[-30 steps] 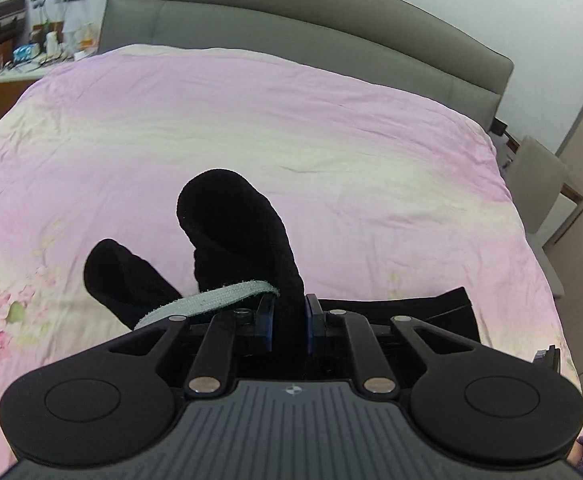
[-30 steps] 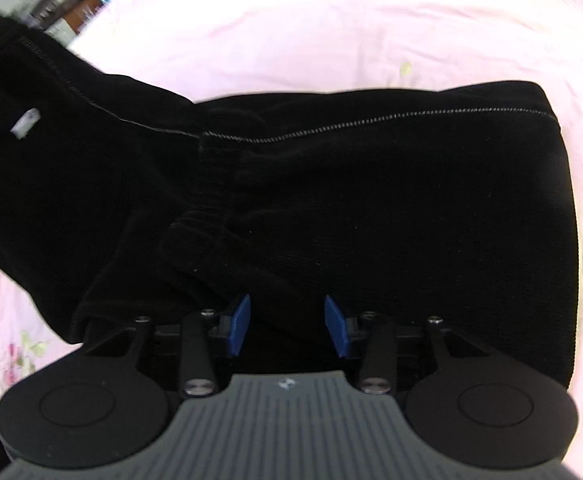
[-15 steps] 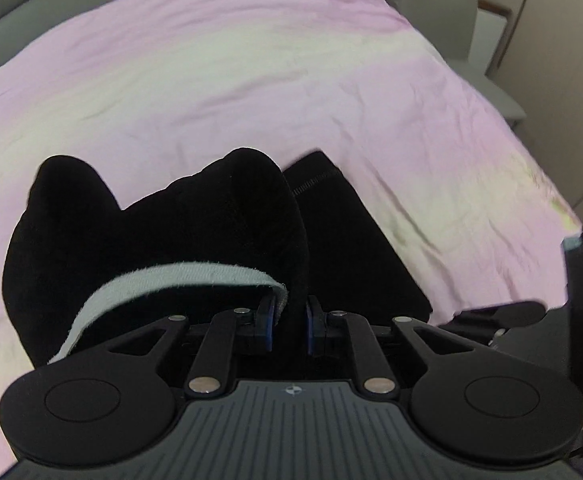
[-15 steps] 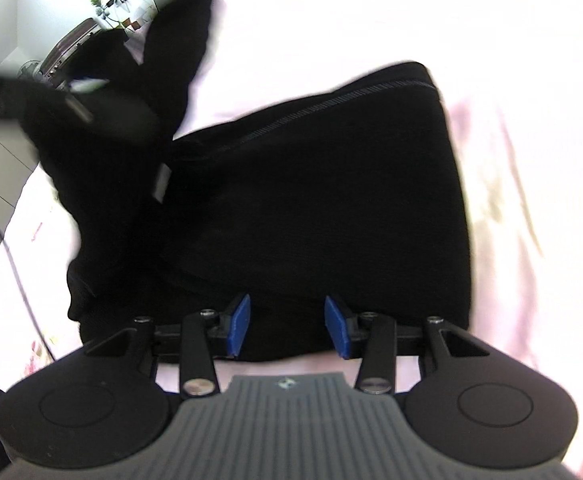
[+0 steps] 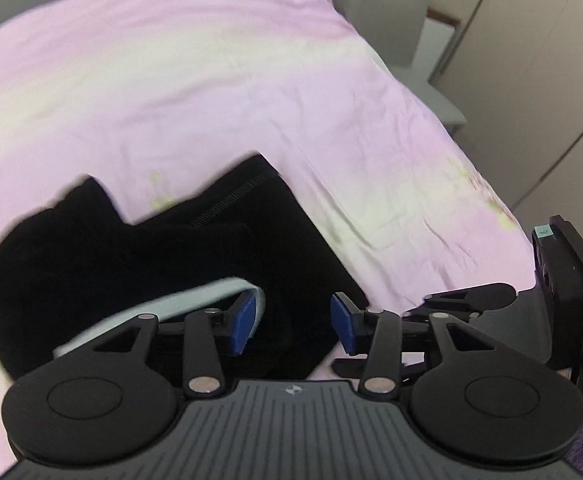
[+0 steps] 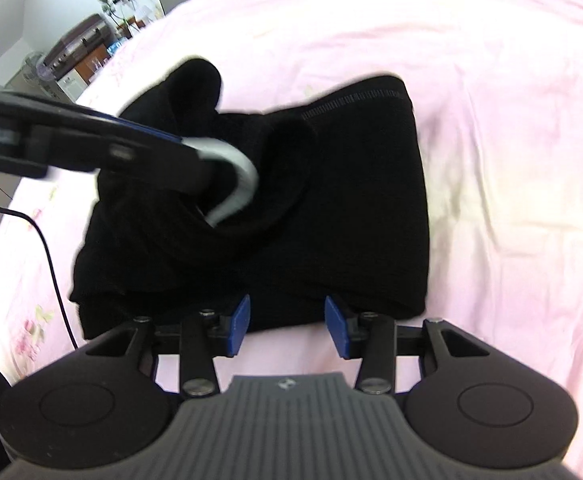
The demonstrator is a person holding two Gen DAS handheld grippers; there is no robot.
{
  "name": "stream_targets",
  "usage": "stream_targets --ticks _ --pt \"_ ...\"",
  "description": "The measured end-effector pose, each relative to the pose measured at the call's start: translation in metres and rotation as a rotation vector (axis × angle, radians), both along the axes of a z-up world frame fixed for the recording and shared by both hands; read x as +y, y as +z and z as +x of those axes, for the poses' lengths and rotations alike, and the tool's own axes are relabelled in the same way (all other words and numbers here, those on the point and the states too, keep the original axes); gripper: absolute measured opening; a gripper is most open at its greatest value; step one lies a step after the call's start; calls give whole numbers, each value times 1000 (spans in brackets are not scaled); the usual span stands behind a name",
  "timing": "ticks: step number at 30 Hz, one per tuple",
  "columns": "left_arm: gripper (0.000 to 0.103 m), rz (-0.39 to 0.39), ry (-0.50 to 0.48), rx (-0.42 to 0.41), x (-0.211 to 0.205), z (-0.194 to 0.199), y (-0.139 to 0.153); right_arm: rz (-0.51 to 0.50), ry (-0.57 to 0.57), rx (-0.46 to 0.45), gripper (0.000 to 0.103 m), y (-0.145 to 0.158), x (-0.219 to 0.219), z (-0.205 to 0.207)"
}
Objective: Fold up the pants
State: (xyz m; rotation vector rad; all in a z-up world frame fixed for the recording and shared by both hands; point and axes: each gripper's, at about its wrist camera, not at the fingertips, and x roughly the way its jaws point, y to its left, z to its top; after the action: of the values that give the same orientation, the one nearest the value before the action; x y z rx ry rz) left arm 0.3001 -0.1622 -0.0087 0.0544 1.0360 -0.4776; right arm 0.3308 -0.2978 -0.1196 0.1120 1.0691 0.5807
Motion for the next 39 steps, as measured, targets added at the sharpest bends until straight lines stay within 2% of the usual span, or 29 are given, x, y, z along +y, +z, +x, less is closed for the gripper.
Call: stream_targets --ticks 2,5,9,12,15,18,21,27,29,30,33,36,39 --pt "56 25 38 -31 26 -4 11 13 2 -20 41 11 0 -2" --pt "56 61 112 -46 66 -8 11 41 4 -34 41 27 11 3" --pt "56 138 200 -17 115 -8 -15 85 -20 -35 54 43 30 13" --pt "56 177 235 -2 143 -5 -41 71 14 -71 54 50 58 25" --pt "56 116 268 32 170 2 -60 99 31 -71 54 50 81 44" --pt "55 49 259 56 180 11 -78 128 11 -50 54 41 96 69" --pt "54 6 235 58 186 12 -91 163 -30 7 55 22 105 97" --pt "54 -88 218 71 204 10 -102 306 -77 154 56 -17 122 138" --pt "54 -94 230 79 209 10 -101 292 -95 158 49 -19 129 140" --pt "54 -88 235 80 211 8 -100 278 -99 153 36 -18 130 138" --pt "54 -68 240 73 212 2 -95 259 -94 99 14 2 133 128" --pt "54 -50 248 63 211 -6 -89 199 -61 11 11 42 137 104" --pt "54 -46 257 31 209 -13 -77 184 -54 -66 9 86 135 71"
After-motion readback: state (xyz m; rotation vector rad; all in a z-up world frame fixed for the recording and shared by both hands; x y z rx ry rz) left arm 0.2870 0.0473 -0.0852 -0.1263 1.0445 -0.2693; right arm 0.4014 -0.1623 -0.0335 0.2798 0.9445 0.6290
